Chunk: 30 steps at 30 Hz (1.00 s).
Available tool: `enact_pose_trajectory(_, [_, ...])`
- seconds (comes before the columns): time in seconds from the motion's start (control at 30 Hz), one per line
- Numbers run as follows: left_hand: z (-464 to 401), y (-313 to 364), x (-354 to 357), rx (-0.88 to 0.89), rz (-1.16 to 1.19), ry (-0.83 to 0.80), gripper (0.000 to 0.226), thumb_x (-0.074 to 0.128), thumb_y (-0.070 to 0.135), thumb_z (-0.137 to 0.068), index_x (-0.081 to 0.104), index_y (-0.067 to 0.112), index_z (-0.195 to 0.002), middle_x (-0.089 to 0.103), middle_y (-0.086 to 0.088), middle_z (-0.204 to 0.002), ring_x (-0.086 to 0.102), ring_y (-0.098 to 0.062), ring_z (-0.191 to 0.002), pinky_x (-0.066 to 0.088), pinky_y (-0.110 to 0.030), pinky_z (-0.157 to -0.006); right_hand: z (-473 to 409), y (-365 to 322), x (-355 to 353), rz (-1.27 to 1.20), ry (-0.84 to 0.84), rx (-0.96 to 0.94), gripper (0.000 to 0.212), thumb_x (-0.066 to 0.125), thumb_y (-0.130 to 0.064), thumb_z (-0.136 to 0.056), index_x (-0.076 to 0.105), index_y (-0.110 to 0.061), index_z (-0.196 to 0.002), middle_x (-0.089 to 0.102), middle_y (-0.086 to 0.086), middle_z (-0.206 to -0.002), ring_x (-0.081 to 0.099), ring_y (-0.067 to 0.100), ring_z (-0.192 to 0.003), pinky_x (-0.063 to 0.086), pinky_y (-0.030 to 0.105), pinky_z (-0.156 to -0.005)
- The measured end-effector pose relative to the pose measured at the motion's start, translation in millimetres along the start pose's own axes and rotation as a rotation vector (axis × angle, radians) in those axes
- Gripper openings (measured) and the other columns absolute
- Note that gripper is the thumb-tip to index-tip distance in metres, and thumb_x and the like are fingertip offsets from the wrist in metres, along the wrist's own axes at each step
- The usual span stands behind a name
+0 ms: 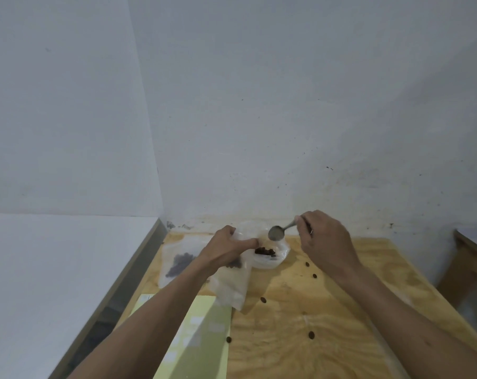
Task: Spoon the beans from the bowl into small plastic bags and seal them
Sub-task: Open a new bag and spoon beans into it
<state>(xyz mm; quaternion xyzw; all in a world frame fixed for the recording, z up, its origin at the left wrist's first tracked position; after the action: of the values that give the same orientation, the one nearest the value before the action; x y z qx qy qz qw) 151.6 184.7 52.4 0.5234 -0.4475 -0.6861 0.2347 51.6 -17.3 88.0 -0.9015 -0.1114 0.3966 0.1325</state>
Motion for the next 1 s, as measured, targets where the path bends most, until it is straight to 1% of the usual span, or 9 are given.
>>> enact_pose_trajectory(0.07, [-1,2,2,0.016,0.018,0.019,0.04,0.079,0.045,-0.081,0.049,0.018,-0.088,0.049,0.005,-0.075,0.047,-0.007,-0.053,0.035,-0.014,-0.042,13,2,15,0.109,-0.097,0.01,0.022,0.049,-0.023,-0.104,0.066,-0.012,-0.096,0.061,-0.002,-0.086,0.06,0.018,-0.07,0.048,0.031,-0.059])
enact_pose_trajectory(0.13, [-3,4,4,0.033,0.032,0.026,0.039,0.079,0.043,-0.081,0.05,0.017,-0.085,0.048,0.005,-0.071,0.045,-0.005,-0.049,0.033,-0.014,-0.039,24,-2,28,0.183,-0.153,-0.04,0.005,0.071,-0.01,-0.091,0.067,-0.009,-0.088,0.06,0.003,-0.077,0.058,0.021,-0.058,0.048,0.033,-0.041])
enact_pose_trajectory(0.2, [-3,9,5,0.063,0.037,0.036,0.039,0.08,0.038,-0.082,0.047,0.017,-0.079,0.044,0.005,-0.068,0.043,-0.001,-0.043,0.032,-0.013,-0.038,32,-1,41,0.234,-0.148,-0.027,0.013,0.079,-0.002,-0.08,0.067,-0.008,-0.079,0.057,0.003,-0.069,0.055,0.022,-0.05,0.042,0.031,-0.032])
enact_pose_trajectory(0.3, [-6,20,6,0.105,0.065,-0.003,0.044,0.08,0.035,-0.084,0.039,0.023,-0.072,0.035,0.009,-0.068,0.038,0.002,-0.044,0.031,-0.015,-0.044,28,7,51,0.051,-0.075,0.354,0.031,0.051,-0.013,-0.1,0.055,-0.011,-0.07,0.052,0.0,-0.067,0.051,0.022,-0.058,0.035,0.032,-0.048])
enact_pose_trajectory(0.37, [-8,27,9,0.115,0.053,-0.036,0.045,0.08,0.038,-0.083,0.038,0.023,-0.073,0.034,0.011,-0.07,0.038,-0.001,-0.052,0.033,-0.017,-0.048,26,19,60,-0.141,-0.055,0.685,0.043,0.046,-0.014,-0.101,0.048,-0.009,-0.058,0.048,0.004,-0.055,0.044,0.021,-0.05,0.028,0.03,-0.046])
enact_pose_trajectory(0.5, [-13,29,13,0.119,0.039,-0.026,0.049,0.081,0.041,-0.079,0.039,0.017,-0.073,0.034,0.006,-0.066,0.035,-0.003,-0.042,0.029,-0.012,-0.039,27,33,74,-0.415,-0.008,1.085,0.04,0.05,-0.018,-0.098,0.07,0.009,-0.077,0.066,0.019,-0.067,0.057,0.029,-0.055,0.04,0.028,-0.051])
enact_pose_trajectory(0.73, [-7,6,2,0.062,0.096,-0.012,0.036,0.08,0.038,-0.083,0.05,0.019,-0.078,0.045,0.006,-0.072,0.044,-0.008,-0.058,0.034,-0.016,-0.049,24,43,59,-0.479,0.07,1.033,0.041,0.049,-0.02,-0.098,0.073,0.009,-0.082,0.071,0.025,-0.071,0.059,0.032,-0.055,0.046,0.033,-0.054])
enact_pose_trajectory(0.87, [-2,-1,-1,0.049,0.11,-0.049,0.033,0.079,0.043,-0.083,0.051,0.026,-0.085,0.052,0.008,-0.085,0.05,-0.007,-0.069,0.041,-0.023,-0.061,18,38,35,-0.495,0.065,0.995,0.039,0.048,-0.017,-0.097,0.072,0.006,-0.077,0.06,0.003,-0.058,0.054,0.027,-0.048,0.042,0.027,-0.05])
enact_pose_trajectory(1.0, [4,-2,1,0.065,0.142,-0.051,0.029,0.08,0.037,-0.084,0.051,0.034,-0.082,0.053,0.014,-0.085,0.051,0.001,-0.069,0.043,-0.023,-0.062,6,36,12,-0.505,0.092,0.945,0.038,0.05,-0.019,-0.095,0.07,0.009,-0.078,0.056,0.011,-0.057,0.051,0.026,-0.052,0.044,0.033,-0.056])
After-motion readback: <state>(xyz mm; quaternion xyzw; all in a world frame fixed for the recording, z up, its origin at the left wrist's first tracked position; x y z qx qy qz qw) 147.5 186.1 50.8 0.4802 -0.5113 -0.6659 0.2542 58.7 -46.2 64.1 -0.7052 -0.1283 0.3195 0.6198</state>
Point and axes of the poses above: each hand's wrist, its own z-axis away from the middle knuckle, its own x-axis out of the palm, y = z × x, the point moved 2 cm from there along -z, towards the middle knuckle
